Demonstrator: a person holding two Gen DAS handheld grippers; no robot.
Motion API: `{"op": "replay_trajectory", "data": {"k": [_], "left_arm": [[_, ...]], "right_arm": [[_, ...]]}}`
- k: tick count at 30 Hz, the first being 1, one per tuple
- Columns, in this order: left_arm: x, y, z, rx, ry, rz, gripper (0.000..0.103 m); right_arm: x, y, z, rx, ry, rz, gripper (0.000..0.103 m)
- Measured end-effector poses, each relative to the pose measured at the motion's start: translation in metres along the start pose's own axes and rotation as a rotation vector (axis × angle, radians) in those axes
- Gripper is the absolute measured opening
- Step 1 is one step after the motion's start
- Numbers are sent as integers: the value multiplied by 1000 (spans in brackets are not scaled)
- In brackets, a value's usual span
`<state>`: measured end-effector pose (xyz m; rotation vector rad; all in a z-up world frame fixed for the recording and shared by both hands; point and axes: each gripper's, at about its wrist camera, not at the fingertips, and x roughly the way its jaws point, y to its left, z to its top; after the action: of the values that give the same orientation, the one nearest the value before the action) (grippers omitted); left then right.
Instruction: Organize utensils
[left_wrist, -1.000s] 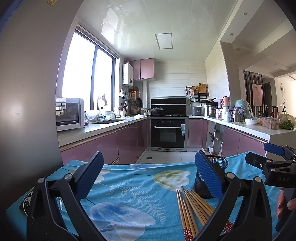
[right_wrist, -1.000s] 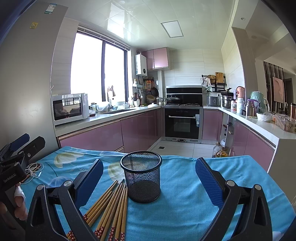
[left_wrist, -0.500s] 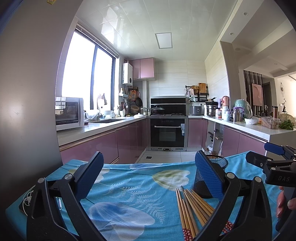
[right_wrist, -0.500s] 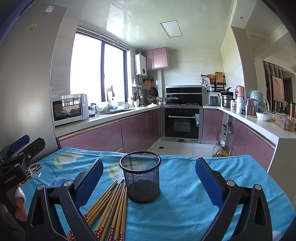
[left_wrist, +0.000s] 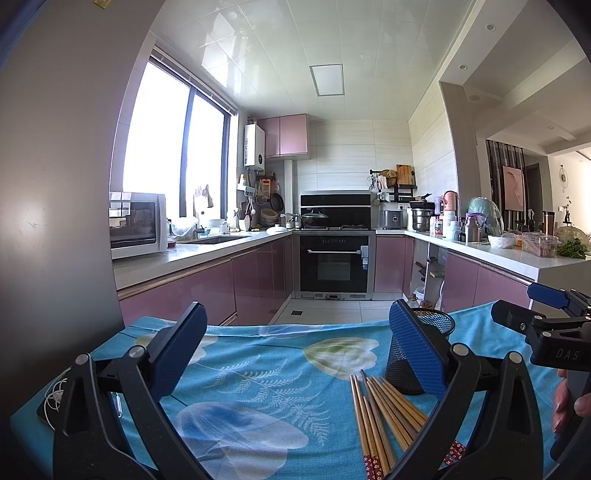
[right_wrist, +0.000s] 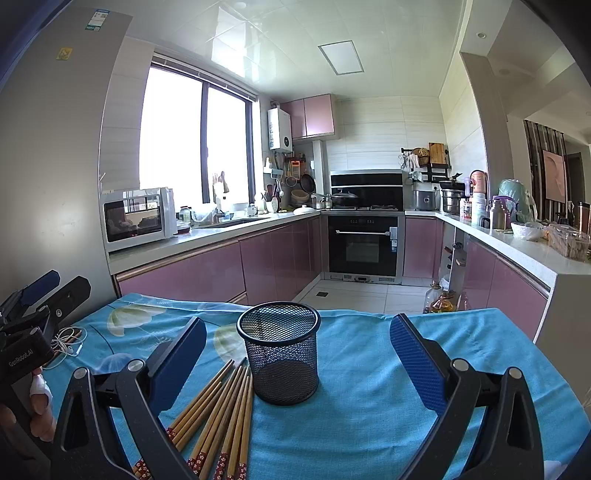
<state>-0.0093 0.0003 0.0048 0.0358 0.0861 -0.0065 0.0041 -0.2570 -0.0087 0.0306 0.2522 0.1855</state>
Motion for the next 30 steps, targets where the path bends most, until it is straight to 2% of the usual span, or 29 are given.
{"op": "replay_trajectory", "data": {"k": [30], "left_arm": [[1, -4, -4, 2, 16, -7, 97]], "right_arm": [[6, -1, -1, 7, 16, 3, 96]]}}
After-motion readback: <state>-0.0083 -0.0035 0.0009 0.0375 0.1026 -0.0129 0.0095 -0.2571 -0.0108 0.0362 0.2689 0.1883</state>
